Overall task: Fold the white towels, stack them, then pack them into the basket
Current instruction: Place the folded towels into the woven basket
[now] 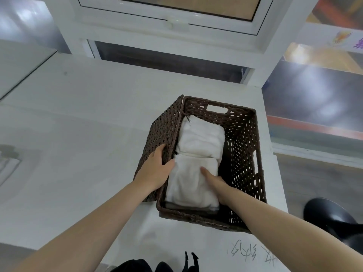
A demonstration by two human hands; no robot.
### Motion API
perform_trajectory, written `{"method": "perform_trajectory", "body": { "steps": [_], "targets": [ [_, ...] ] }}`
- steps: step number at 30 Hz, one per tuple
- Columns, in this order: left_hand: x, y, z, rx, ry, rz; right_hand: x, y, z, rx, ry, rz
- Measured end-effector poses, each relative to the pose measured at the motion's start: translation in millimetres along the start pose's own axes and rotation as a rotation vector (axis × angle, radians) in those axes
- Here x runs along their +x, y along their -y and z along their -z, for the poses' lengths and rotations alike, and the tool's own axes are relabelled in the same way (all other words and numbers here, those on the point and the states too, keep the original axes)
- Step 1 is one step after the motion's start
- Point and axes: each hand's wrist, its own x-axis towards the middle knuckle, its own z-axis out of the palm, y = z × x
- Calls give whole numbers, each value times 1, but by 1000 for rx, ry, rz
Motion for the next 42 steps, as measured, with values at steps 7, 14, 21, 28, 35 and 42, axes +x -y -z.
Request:
{"method": "perform_trajectory", "body": {
  "steps": [7,14,21,28,35,42],
  "targets": [
    [-2,6,5,-50,70,-40,-35,41,16,-507,-157,140],
    [-25,45,49,-90,83,-167,-116,79,-16,-587,-329,645],
    [-37,136,140,-52,-55,-143,-186,98,-150,-500,-183,1022],
    [-61,277,242,-81,-217,36,-161,46,-330,-703,281,752],
    [-75,397,348,214,-515,84,-159,27,-457,-729,494,495],
    [-70,474,420,172,-529,378,-158,48,-549,-621,611,213]
  ]
}}
